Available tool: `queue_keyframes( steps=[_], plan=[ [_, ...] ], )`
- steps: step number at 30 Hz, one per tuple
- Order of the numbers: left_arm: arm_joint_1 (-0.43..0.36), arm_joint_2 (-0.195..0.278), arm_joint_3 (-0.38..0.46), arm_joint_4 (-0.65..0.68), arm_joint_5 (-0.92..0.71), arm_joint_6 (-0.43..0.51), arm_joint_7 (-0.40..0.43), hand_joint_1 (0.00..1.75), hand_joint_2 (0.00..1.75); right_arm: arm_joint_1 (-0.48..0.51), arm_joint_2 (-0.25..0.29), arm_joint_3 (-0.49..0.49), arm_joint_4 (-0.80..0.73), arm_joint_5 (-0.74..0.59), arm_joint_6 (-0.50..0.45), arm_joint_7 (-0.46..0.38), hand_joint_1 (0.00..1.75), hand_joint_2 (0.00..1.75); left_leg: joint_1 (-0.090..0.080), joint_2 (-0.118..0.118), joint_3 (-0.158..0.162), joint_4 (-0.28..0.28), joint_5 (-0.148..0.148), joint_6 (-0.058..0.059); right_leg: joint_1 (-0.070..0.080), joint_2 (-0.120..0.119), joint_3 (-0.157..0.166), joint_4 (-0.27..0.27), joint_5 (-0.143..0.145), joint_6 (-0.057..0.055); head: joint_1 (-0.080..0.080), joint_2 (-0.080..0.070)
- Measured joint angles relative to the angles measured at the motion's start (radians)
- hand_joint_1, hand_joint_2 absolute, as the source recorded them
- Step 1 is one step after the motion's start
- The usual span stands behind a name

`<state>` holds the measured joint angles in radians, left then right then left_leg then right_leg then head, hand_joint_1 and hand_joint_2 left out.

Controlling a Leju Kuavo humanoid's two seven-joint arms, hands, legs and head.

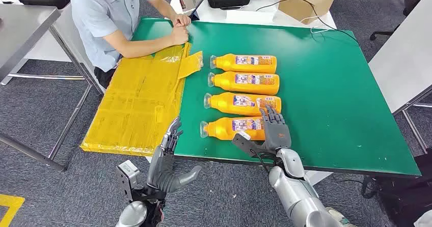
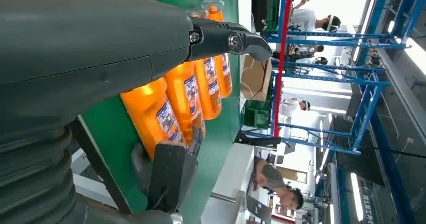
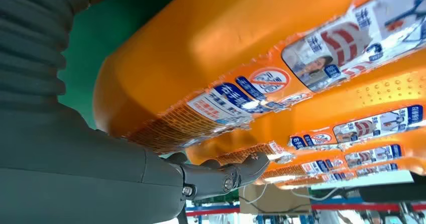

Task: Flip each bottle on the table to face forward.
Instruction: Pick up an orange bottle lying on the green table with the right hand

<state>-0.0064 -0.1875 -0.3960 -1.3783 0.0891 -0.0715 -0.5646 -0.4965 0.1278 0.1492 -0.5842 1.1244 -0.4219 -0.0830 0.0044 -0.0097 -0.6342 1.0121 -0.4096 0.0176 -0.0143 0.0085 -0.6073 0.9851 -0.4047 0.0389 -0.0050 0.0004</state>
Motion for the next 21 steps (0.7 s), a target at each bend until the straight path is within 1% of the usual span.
queue_keyframes(
  steps=[1, 2, 3, 5, 8, 17, 21],
  plan=[
    [-0.001, 0.0, 0.001, 0.0, 0.001, -0.001, 0.0, 0.0, 1.75, -0.004, -0.001, 0.003, 0.005, -0.002, 0.007, 0.001, 1.45, 1.75, 0.0, 0.0, 0.0, 0.0, 0.0, 0.0, 0.0, 0.0, 0.0, 0.0, 0.0, 0.0, 0.0, 0.0],
    [-0.002, 0.0, 0.001, 0.0, 0.001, -0.001, 0.0, 0.0, 1.75, -0.008, -0.003, 0.006, 0.01, -0.004, 0.013, 0.002, 1.49, 1.75, 0.0, 0.0, 0.0, 0.0, 0.0, 0.0, 0.0, 0.0, 0.0, 0.0, 0.0, 0.0, 0.0, 0.0],
    [-0.003, 0.0, 0.002, 0.0, 0.002, -0.002, 0.0, 0.0, 1.75, -0.015, -0.006, 0.012, 0.019, -0.008, 0.026, 0.003, 1.61, 1.75, 0.0, 0.0, 0.001, 0.0, 0.0, 0.0, 0.0, 0.0, 0.0, 0.0, 0.0, 0.0, 0.0, 0.0],
    [-0.008, -0.001, 0.004, 0.0, 0.005, -0.003, 0.001, 0.0, 1.75, -0.03, -0.013, 0.024, 0.036, -0.014, 0.047, 0.005, 1.63, 1.75, 0.0, 0.001, 0.002, 0.0, 0.0, 0.0, 0.0, 0.001, 0.001, 0.0, 0.0, 0.0, 0.0, 0.0],
    [-0.014, -0.001, 0.006, 0.0, 0.006, -0.003, 0.001, 0.0, 1.75, -0.047, -0.02, 0.037, 0.053, -0.016, 0.063, 0.006, 1.73, 1.75, 0.0, 0.001, 0.004, 0.0, 0.0, 0.0, 0.0, 0.001, 0.004, 0.0, 0.0, 0.0, 0.0, 0.0],
    [-0.028, -0.002, 0.008, 0.0, 0.013, -0.021, 0.002, 0.0, 1.75, -0.09, -0.027, 0.075, 0.093, 0.0, 0.123, 0.044, 1.73, 1.75, 0.0, 0.001, 0.011, 0.0, -0.001, 0.0, 0.0, 0.001, 0.01, -0.001, 0.0, 0.0, 0.0, 0.0],
    [-0.035, -0.002, 0.01, 0.0, 0.017, -0.023, 0.003, 0.0, 1.75, -0.097, -0.03, 0.088, 0.104, -0.004, 0.133, 0.049, 1.75, 1.75, 0.0, 0.001, 0.013, 0.0, -0.001, 0.0, 0.0, 0.001, 0.012, -0.001, 0.0, 0.0, 0.0, 0.0]
  ],
)
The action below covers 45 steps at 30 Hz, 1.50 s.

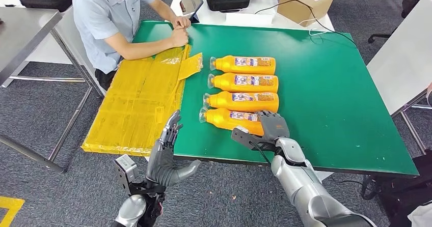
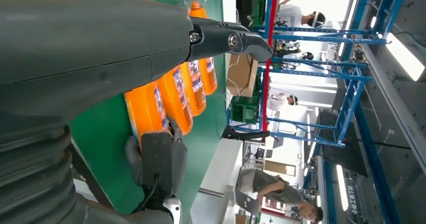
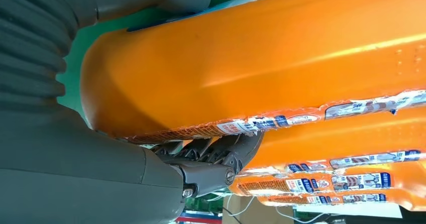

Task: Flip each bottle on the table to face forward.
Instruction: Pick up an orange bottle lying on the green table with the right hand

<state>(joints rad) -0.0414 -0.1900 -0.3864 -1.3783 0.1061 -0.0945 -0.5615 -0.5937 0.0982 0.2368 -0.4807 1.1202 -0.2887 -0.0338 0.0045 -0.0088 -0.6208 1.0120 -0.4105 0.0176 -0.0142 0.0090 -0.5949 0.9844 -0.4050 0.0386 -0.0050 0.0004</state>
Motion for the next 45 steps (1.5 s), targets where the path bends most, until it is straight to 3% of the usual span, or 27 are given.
queue_keyframes(
  steps=[5, 10, 16, 21, 24, 26, 32, 34, 37, 41, 45],
  plan=[
    [-0.001, 0.0, 0.007, 0.0, 0.003, 0.0, 0.0, 0.0, 1.75, 0.002, -0.003, 0.004, 0.007, -0.047, 0.0, -0.042, 1.75, 1.75, 0.0, 0.0, 0.002, 0.0, 0.0, 0.0, 0.0, 0.0, 0.002, 0.0, 0.0, 0.0, 0.0, 0.0],
    [0.0, 0.0, 0.017, 0.0, 0.009, 0.019, -0.016, 0.0, 1.75, 0.042, 0.0, -0.027, 0.001, -0.247, -0.002, -0.273, 1.75, 1.75, 0.0, 0.0, 0.003, 0.0, -0.001, -0.001, 0.0, 0.001, 0.002, 0.0, 0.0, 0.0, 0.0, 0.0],
    [0.0, -0.001, 0.026, 0.0, 0.012, 0.037, -0.017, 0.0, 1.75, 0.066, 0.011, -0.058, -0.013, -0.304, -0.002, -0.33, 1.75, 1.75, 0.0, 0.0, 0.004, 0.0, -0.002, -0.002, 0.0, 0.002, 0.003, 0.0, 0.0, -0.001, 0.0, 0.0],
    [0.001, -0.018, 0.046, 0.015, 0.078, 0.21, 0.078, 0.0, 1.75, 0.151, 0.03, -0.088, -0.1, -0.526, -0.024, -0.47, 1.75, 1.75, 0.0, 0.0, 0.003, 0.0, -0.001, -0.002, 0.0, 0.002, 0.003, 0.0, 0.0, 0.0, 0.0, 0.0],
    [-0.004, -0.024, 0.056, 0.061, 0.129, 0.362, 0.133, 0.0, 1.75, 0.241, 0.047, -0.09, -0.222, -0.672, -0.068, -0.497, 1.75, 1.75, 0.0, -0.001, -0.001, 0.0, -0.001, -0.001, 0.0, 0.002, 0.0, 0.0, 0.0, 0.0, 0.0, 0.0],
    [-0.005, -0.025, 0.057, 0.091, 0.139, 0.402, 0.122, 0.0, 1.75, 0.292, 0.054, -0.08, -0.311, -0.735, -0.099, -0.503, 1.75, 1.75, 0.0, -0.002, -0.004, 0.0, -0.001, -0.001, 0.0, 0.001, -0.003, 0.001, 0.0, 0.0, 0.0, 0.0],
    [0.009, -0.022, 0.027, 0.099, 0.116, 0.355, 0.08, 0.0, 1.75, 0.376, 0.063, -0.036, -0.51, -0.834, -0.147, -0.54, 1.75, 1.75, 0.0, -0.001, -0.008, 0.0, -0.001, -0.001, 0.0, 0.002, -0.007, 0.001, -0.001, 0.0, 0.0, 0.0],
    [0.017, -0.021, 0.018, 0.094, 0.108, 0.351, 0.072, 0.0, 1.75, 0.389, 0.067, -0.026, -0.552, -0.849, -0.148, -0.548, 1.67, 1.75, 0.0, -0.001, -0.009, 0.0, -0.001, -0.001, 0.0, 0.002, -0.008, 0.0, -0.001, 0.0, 0.0, 0.0],
    [0.027, -0.016, 0.004, 0.08, 0.091, 0.334, 0.047, 0.0, 1.75, 0.405, 0.07, -0.004, -0.601, -0.861, -0.141, -0.555, 1.57, 1.75, 0.0, -0.001, -0.009, 0.0, -0.001, -0.001, 0.0, 0.001, -0.008, 0.0, -0.001, 0.0, 0.0, 0.0],
    [0.038, 0.001, -0.031, 0.046, 0.073, 0.253, 0.027, 0.0, 1.75, 0.412, 0.07, 0.051, -0.64, -0.843, -0.108, -0.552, 1.57, 1.75, 0.0, -0.001, -0.009, 0.0, -0.001, -0.001, 0.0, 0.002, -0.008, 0.001, -0.001, 0.0, 0.0, 0.0],
    [0.048, 0.014, -0.059, 0.022, 0.064, 0.229, 0.025, 0.0, 1.75, 0.413, 0.07, 0.101, -0.65, -0.833, -0.095, -0.548, 1.57, 1.75, 0.0, -0.001, -0.01, 0.0, -0.001, -0.001, 0.0, 0.002, -0.008, 0.001, -0.001, 0.0, 0.0, 0.0]
  ],
)
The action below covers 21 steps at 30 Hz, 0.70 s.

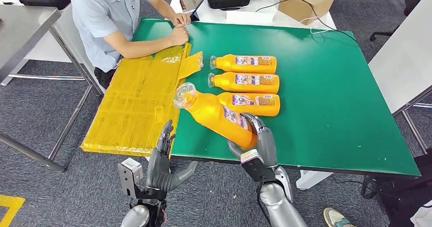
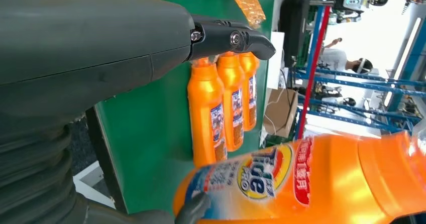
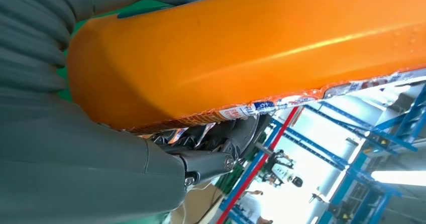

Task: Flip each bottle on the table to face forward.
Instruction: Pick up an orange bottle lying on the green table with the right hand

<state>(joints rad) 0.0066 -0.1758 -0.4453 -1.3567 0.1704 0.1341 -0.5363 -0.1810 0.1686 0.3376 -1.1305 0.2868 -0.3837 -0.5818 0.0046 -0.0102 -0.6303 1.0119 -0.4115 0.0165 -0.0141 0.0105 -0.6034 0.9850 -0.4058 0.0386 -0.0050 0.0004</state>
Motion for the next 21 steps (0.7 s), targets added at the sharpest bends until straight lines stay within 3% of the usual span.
queue_keyframes(
  steps=[6, 13, 21],
  plan=[
    [0.006, 0.012, -0.016, -0.014, -0.001, -0.003, -0.001, 0.0, 1.75, 0.0, 0.0, 0.025, -0.007, 0.0, 0.001, 0.001, 1.58, 1.75, 0.0, 0.0, 0.0, 0.0, 0.0, 0.0, 0.0, 0.0, 0.0, 0.0, 0.0, 0.0, 0.0, 0.0],
    [0.007, 0.018, -0.021, -0.014, 0.003, -0.018, 0.002, 0.0, 1.75, 0.0, 0.001, 0.049, -0.007, 0.023, 0.019, 0.0, 1.75, 1.75, 0.0, 0.0, 0.0, 0.0, 0.0, 0.0, 0.0, 0.0, 0.0, 0.0, 0.0, 0.0, 0.0, 0.0],
    [-0.004, 0.01, -0.009, -0.035, 0.1, 0.029, 0.025, 0.0, 1.75, -0.002, 0.031, 0.195, 0.014, 0.096, 0.035, -0.026, 1.7, 1.75, 0.0, 0.0, -0.001, 0.0, 0.0, 0.0, 0.001, 0.0, -0.001, 0.0, 0.0, 0.0, 0.0, 0.0]
  ],
)
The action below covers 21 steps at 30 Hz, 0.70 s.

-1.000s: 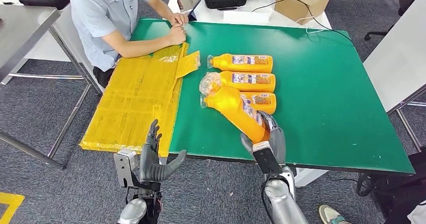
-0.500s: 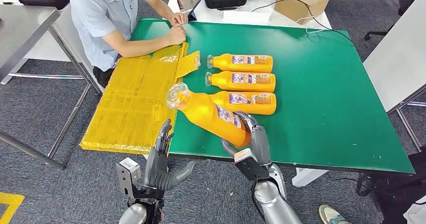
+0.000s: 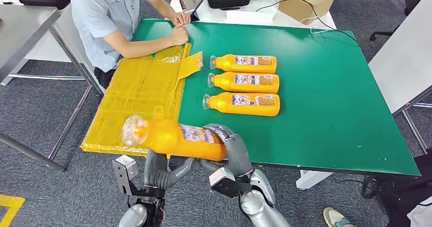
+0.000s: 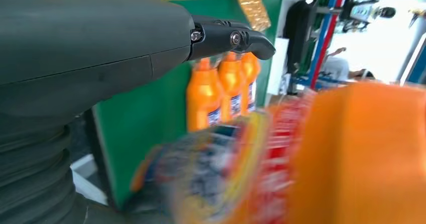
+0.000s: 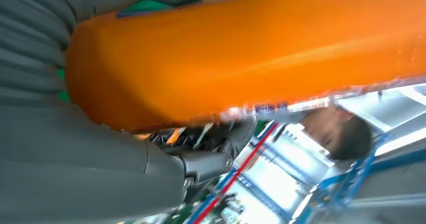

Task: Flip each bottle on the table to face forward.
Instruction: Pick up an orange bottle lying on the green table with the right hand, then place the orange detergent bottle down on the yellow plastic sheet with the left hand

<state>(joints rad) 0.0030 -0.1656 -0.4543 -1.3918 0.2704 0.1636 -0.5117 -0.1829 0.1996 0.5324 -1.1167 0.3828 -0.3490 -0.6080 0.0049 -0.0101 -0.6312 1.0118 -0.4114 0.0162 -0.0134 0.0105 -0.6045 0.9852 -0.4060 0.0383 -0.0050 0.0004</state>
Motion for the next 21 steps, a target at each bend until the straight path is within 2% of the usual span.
queue_keyframes(
  steps=[4, 8, 17, 21],
  plan=[
    [0.001, 0.001, 0.006, -0.032, 0.064, -0.041, -0.001, 0.0, 1.75, -0.02, 0.005, 0.06, 0.012, 0.0, -0.015, -0.017, 1.73, 1.75, 0.0, 0.001, 0.0, 0.0, 0.0, 0.0, -0.001, 0.0, -0.001, 0.0, 0.0, 0.0, 0.0, 0.0],
    [0.002, 0.003, 0.0, -0.054, 0.158, -0.12, 0.039, 0.0, 1.75, -0.048, 0.005, 0.097, 0.022, -0.037, -0.005, -0.041, 1.75, 1.75, -0.001, 0.0, 0.0, 0.0, 0.0, 0.0, -0.001, 0.0, -0.001, 0.0, 0.0, 0.0, 0.0, 0.0],
    [-0.009, 0.002, -0.018, -0.074, 0.212, -0.121, 0.013, 0.0, 1.75, -0.079, 0.028, 0.154, 0.105, -0.104, 0.079, -0.06, 1.74, 1.75, -0.001, 0.001, -0.001, 0.0, 0.0, 0.0, -0.001, 0.0, -0.001, 0.0, 0.0, 0.0, 0.0, 0.0],
    [-0.007, 0.004, -0.02, -0.08, 0.277, -0.17, 0.038, 0.0, 1.75, -0.095, 0.037, 0.162, 0.149, -0.136, 0.098, -0.065, 1.74, 1.75, 0.0, 0.001, -0.001, 0.0, 0.0, 0.0, -0.001, 0.0, -0.002, 0.0, 0.0, 0.0, 0.0, 0.0]
  ],
)
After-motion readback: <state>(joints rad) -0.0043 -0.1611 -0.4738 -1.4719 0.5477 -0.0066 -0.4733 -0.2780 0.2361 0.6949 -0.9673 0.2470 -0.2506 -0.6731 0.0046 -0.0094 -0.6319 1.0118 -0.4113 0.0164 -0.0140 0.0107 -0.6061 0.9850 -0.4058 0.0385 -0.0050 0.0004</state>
